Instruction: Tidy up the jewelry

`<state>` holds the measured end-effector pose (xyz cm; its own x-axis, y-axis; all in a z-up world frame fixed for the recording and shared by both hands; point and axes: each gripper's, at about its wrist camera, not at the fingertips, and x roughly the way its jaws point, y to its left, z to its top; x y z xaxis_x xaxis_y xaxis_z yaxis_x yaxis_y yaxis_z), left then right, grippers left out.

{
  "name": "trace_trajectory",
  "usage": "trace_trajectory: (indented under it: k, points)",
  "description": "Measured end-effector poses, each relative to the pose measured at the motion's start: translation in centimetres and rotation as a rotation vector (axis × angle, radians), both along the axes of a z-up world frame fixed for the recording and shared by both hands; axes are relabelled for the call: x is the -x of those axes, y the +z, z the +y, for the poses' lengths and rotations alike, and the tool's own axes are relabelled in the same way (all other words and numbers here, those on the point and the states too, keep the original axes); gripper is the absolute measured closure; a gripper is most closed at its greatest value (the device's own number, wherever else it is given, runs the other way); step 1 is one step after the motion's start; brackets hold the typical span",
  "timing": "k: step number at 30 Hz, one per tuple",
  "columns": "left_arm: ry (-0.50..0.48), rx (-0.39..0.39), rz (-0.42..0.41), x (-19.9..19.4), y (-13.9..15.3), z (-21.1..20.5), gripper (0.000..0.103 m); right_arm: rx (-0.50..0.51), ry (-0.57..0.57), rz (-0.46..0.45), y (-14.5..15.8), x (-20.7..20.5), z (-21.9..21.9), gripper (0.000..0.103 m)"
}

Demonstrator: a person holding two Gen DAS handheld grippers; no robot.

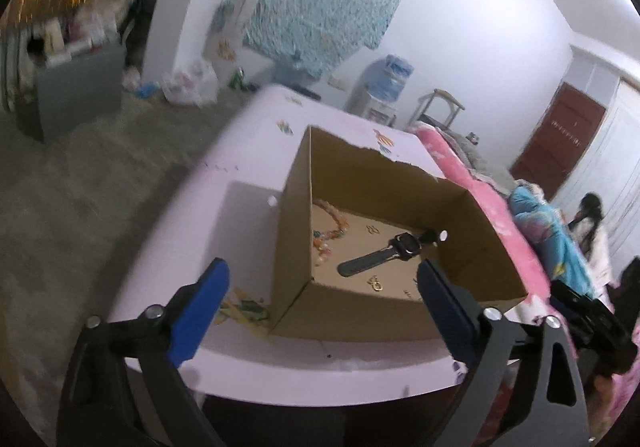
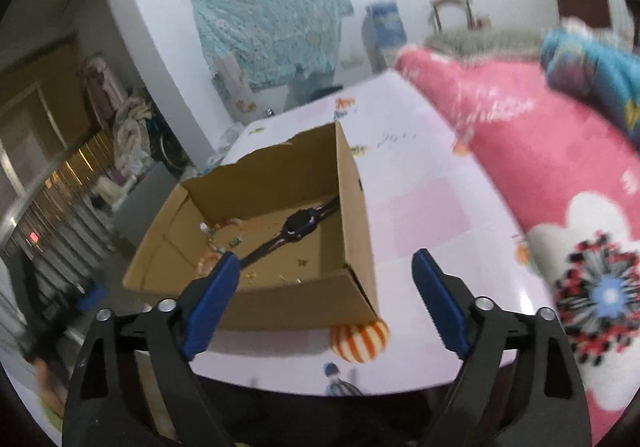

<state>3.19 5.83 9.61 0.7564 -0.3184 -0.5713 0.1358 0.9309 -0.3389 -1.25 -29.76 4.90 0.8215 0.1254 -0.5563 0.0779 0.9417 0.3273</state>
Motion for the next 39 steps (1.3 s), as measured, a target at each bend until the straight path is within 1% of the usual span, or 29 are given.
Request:
trace_trajectory:
  k: [2,4,8,12,14,15,19,21,24,26,33,39]
  points:
    - [0.018,-0.057,-0.024,1.4,0.6,-0.7,0.006,0.065,0.009,-0.008,-0.2,1.2,1.3,0.011]
    - [0.039,-0.096,-0.029,2.5,0.8,-1.4,0.006,0.104,0.034,0.007,-0.6,1.9,2.5,0.01]
    - [0.055,-0.156,-0.034,4.1,0.8,-2.7,0.006,0.122,0.101,0.048,-1.7,2.0,4.9,0.009]
    - [0.097,-0.22,-0.081,5.4,1.1,-3.5,0.005,0.173,0.117,0.039,-1.4,1.9,6.6,0.008]
    - [0.136,-0.263,-0.08,5.7,1.2,-3.8,0.006,0.189,0.108,0.046,-1.3,1.9,7.0,0.008]
    - [0.137,-0.274,-0.081,5.7,1.2,-3.9,0.005,0.198,0.099,0.055,-1.3,1.7,7.3,0.008]
    - [0.12,-0.298,-0.057,5.1,1.0,-4.3,0.006,0.227,0.059,0.075,-1.5,1.2,7.6,0.008]
    - [0.13,-0.313,-0.027,4.6,0.8,-4.6,0.006,0.249,0.026,0.09,-1.6,1.0,7.6,0.008]
    - [0.144,-0.323,0.004,4.1,0.5,-5.2,0.005,0.267,0.01,0.096,-1.6,0.9,7.7,0.008]
    - [0.135,-0.329,0.018,3.7,0.2,-5.8,0.006,0.271,0.01,0.101,-1.6,0.7,7.7,0.008]
    - [0.095,-0.386,0.086,2.6,-1.4,-7.7,0.006,0.241,0.02,0.132,-1.8,-0.1,7.5,0.008]
    - [0.088,-0.387,0.113,2.4,-2.1,-8.2,0.006,0.226,0.032,0.159,-2.1,-0.6,7.5,0.008]
